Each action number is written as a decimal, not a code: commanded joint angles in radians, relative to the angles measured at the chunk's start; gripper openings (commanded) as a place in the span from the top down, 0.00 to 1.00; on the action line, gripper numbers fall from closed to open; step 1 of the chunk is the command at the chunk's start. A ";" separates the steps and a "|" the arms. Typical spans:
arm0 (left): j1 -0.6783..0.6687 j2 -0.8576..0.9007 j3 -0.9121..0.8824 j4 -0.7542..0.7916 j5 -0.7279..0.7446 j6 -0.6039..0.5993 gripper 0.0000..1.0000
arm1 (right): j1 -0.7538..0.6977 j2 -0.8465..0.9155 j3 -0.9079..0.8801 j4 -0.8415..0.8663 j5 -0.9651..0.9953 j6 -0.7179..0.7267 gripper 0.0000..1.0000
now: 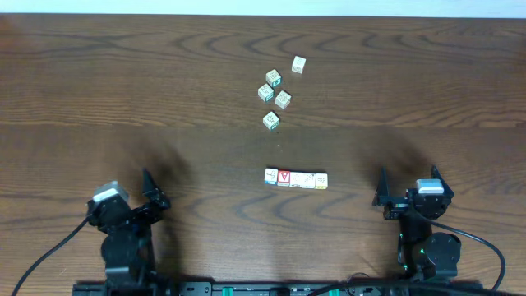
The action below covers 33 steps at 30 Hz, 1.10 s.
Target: Lift 5 blocks
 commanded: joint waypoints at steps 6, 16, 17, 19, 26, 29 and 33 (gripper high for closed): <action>0.009 -0.006 -0.076 0.044 0.008 0.060 0.08 | -0.012 -0.006 -0.003 -0.001 -0.004 0.009 0.01; 0.006 -0.006 -0.076 0.043 0.039 0.066 0.08 | -0.012 -0.006 -0.003 -0.001 -0.004 0.009 0.01; 0.004 -0.006 -0.076 0.043 0.039 0.066 0.08 | -0.012 -0.006 -0.003 -0.001 -0.004 0.009 0.01; 0.004 -0.006 -0.076 0.043 0.039 0.066 0.08 | -0.012 -0.006 -0.003 -0.002 -0.004 0.009 0.01; 0.004 -0.004 -0.076 0.043 0.039 0.066 0.08 | -0.012 -0.006 -0.003 -0.002 -0.004 0.009 0.01; 0.004 -0.004 -0.076 0.043 0.039 0.066 0.08 | -0.012 -0.006 -0.003 -0.001 -0.004 0.009 0.01; 0.004 -0.003 -0.076 0.043 0.039 0.066 0.08 | -0.012 -0.006 -0.003 -0.002 -0.004 0.009 0.01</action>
